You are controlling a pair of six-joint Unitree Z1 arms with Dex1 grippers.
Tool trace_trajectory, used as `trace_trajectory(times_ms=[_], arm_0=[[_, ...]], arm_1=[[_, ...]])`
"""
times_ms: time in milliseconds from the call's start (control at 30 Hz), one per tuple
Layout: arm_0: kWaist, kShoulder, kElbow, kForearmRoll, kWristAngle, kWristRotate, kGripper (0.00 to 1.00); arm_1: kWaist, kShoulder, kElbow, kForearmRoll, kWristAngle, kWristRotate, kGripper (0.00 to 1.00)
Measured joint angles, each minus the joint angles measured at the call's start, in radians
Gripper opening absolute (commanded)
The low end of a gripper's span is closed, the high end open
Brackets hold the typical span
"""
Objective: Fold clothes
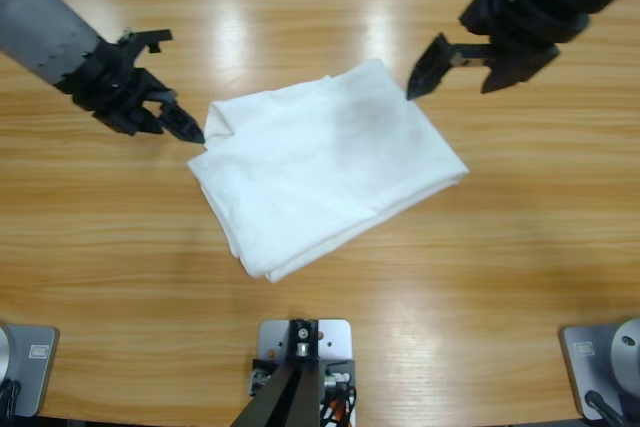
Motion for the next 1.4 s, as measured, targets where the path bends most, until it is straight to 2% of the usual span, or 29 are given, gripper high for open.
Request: trace_trajectory(times_ms=[300, 833, 867, 1000, 1067, 1100, 1200, 1267, 1300, 1333, 1400], arm_0=[[0.003, 0.119, -0.032, 0.000, 0.017, -0.055, 0.890], [-0.029, 0.185, -0.017, -0.067, -0.007, -0.081, 0.879], [-0.032, 0.191, -0.017, -0.070, -0.010, -0.081, 0.800], [-0.041, 0.205, -0.017, -0.079, -0.022, -0.081, 0.340], [-0.044, 0.212, -0.017, -0.081, -0.025, -0.081, 0.046], [-0.044, 0.216, -0.017, -0.082, -0.025, -0.081, 0.000], [-0.045, 0.225, -0.017, -0.086, -0.026, -0.081, 0.000], [-0.045, 0.231, -0.017, -0.087, -0.026, -0.081, 0.000], [-0.045, 0.234, -0.017, -0.087, -0.026, -0.081, 0.000], [-0.045, 0.238, -0.017, -0.087, -0.026, -0.081, 0.000], [-0.045, 0.242, -0.017, -0.087, -0.026, -0.081, 0.000]], arm_1=[[-0.038, -0.045, 0.085, -0.023, 0.010, -0.021, 0.964], [-0.062, -0.097, 0.162, -0.043, 0.017, -0.023, 0.959], [-0.066, -0.108, 0.167, -0.043, 0.017, -0.023, 0.955], [-0.073, -0.131, 0.179, -0.043, 0.017, -0.023, 0.944], [-0.073, -0.133, 0.180, -0.043, 0.017, -0.023, 0.897], [-0.073, -0.133, 0.180, -0.043, 0.017, -0.023, 0.856], [-0.073, -0.134, 0.180, -0.043, 0.017, -0.023, 0.723], [-0.073, -0.135, 0.180, -0.043, 0.017, -0.023, 0.719], [-0.073, -0.136, 0.180, -0.043, 0.017, -0.023, 0.698], [-0.073, -0.137, 0.180, -0.043, 0.017, -0.023, 0.619], [-0.073, -0.138, 0.180, -0.043, 0.017, -0.023, 0.595]])
